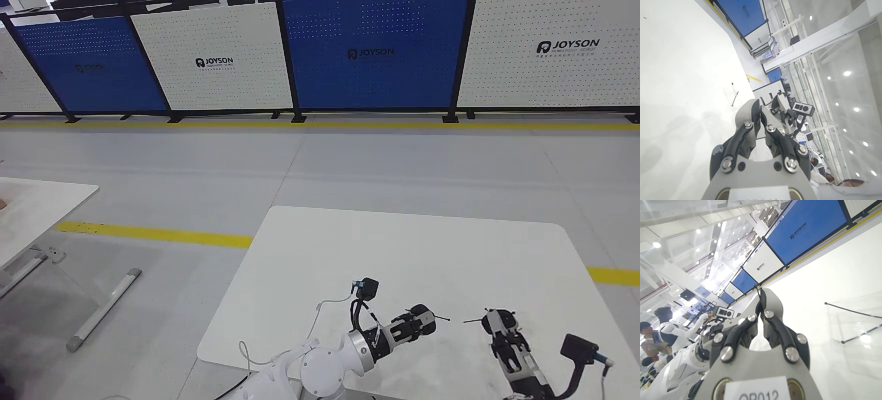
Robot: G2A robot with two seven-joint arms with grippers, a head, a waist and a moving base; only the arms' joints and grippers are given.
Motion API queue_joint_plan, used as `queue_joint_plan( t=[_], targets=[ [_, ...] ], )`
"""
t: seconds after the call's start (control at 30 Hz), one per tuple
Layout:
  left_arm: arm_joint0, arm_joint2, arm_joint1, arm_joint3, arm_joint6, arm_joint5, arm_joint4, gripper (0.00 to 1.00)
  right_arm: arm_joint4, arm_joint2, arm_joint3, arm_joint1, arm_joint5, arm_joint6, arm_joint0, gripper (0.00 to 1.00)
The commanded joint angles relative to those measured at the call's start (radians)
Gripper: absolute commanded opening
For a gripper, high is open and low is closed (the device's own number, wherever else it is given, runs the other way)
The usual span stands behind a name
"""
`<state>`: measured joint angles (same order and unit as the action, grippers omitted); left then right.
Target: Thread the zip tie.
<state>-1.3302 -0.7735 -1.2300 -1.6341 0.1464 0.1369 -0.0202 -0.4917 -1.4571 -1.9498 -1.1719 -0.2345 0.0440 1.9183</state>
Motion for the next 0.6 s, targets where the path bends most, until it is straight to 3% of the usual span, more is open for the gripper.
queue_joint_plan(
  t=[0.0,0.17,0.57],
  targets=[
    [0.0,0.0,0.0,0.0,0.0,0.0,0.0,0.0,-0.002,0.001,0.014,-0.001,-0.014,0.009,-0.001,0.0],
    [0.0,0.0,0.0,0.0,0.0,0.0,0.0,0.0,-0.007,0.007,0.047,-0.004,-0.03,0.019,-0.007,0.0],
    [0.0,0.0,0.0,0.0,0.0,0.0,0.0,0.0,-0.01,0.012,0.047,-0.005,-0.027,0.012,-0.016,0.0]
  ],
)
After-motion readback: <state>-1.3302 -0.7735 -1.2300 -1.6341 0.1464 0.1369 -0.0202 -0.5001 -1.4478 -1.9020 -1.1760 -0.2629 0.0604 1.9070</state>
